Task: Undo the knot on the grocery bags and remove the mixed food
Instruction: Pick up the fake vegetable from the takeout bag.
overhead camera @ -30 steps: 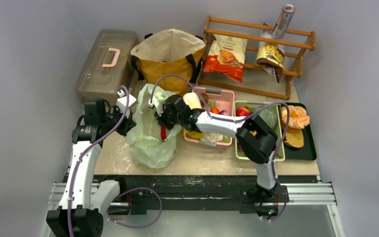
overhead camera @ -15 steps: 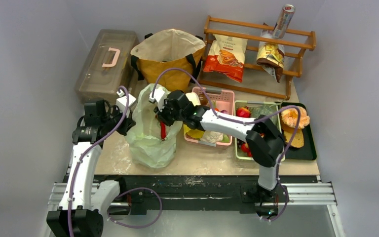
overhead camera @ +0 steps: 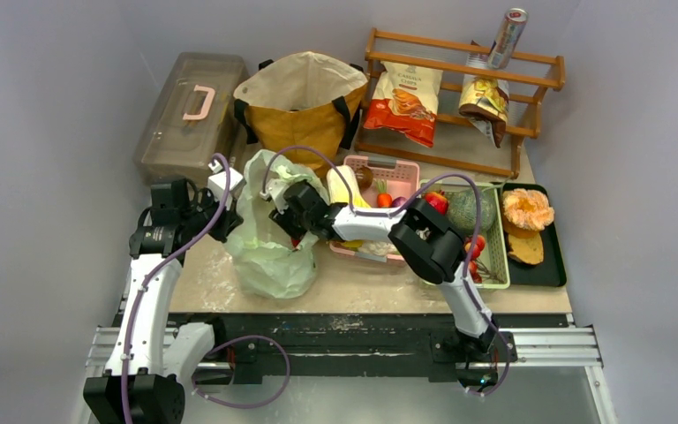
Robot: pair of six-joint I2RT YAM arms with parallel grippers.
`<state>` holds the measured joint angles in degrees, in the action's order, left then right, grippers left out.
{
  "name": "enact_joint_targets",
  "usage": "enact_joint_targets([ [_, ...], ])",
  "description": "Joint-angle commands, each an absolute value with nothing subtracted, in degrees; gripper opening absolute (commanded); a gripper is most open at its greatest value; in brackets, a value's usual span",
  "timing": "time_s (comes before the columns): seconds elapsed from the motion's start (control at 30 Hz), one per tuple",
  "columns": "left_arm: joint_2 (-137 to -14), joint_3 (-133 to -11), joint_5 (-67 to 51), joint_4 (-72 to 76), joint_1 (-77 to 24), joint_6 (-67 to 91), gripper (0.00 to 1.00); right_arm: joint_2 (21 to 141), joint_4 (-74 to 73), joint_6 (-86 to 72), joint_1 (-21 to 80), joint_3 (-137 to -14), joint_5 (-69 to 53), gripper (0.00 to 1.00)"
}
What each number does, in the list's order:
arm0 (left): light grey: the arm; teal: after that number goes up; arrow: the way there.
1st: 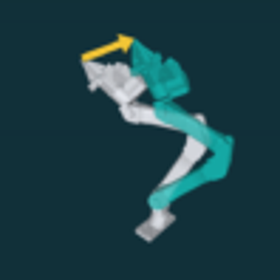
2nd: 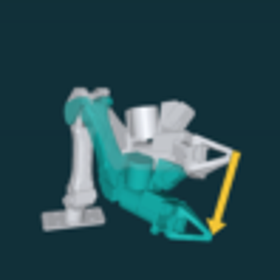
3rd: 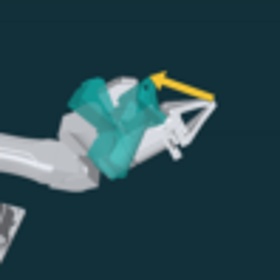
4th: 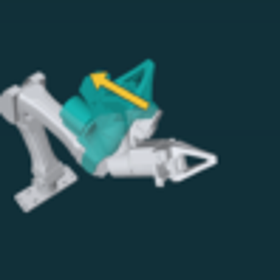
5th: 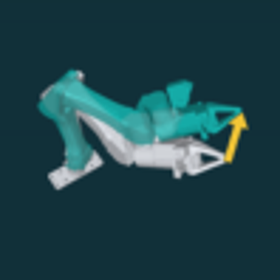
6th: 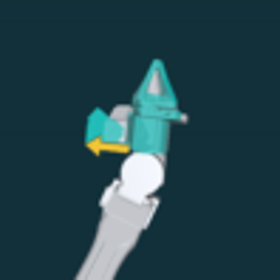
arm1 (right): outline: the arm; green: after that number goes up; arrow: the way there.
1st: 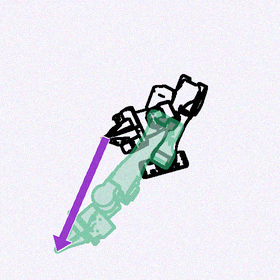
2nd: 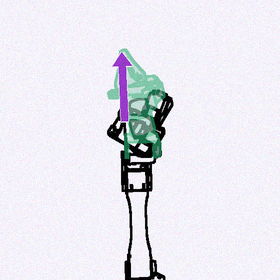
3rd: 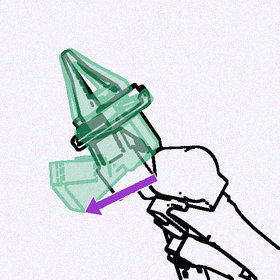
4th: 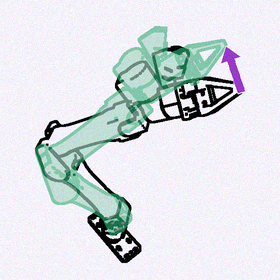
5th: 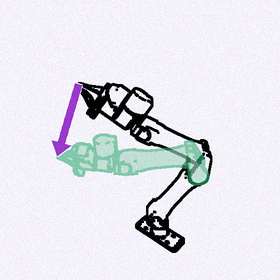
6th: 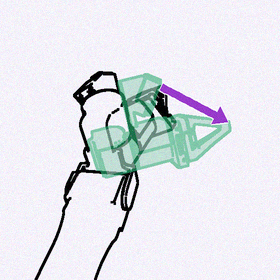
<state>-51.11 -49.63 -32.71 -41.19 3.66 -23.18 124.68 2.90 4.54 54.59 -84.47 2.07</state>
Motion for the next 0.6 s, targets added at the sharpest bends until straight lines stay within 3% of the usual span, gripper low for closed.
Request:
enact_joint_targets([
  [0.0, -50.8, -50.4, -33.1, -39.8, 3.4, -23.6, 0.00, 127.1, 1.1, 7.6, 55.7, -86.3, 7.2, 0.34],
  [0.1, -51.0, -50.7, -32.9, -39.8, 3.4, -23.6, 0.00, 127.7, -5.9, 6.9, 55.8, -88.7, 5.5, 0.10],
  [0.17, -51.1, -50.8, -32.8, -39.8, 3.4, -23.4, 0.00, 127.0, -9.9, 5.7, 55.7, -90.2, 2.7, 0.00],
  [0.57, -50.9, -49.5, -30.4, -39.1, 3.4, -23.3, 0.00, 106.6, -4.1, 5.3, 55.7, -85.7, -9.3, 0.00],
])
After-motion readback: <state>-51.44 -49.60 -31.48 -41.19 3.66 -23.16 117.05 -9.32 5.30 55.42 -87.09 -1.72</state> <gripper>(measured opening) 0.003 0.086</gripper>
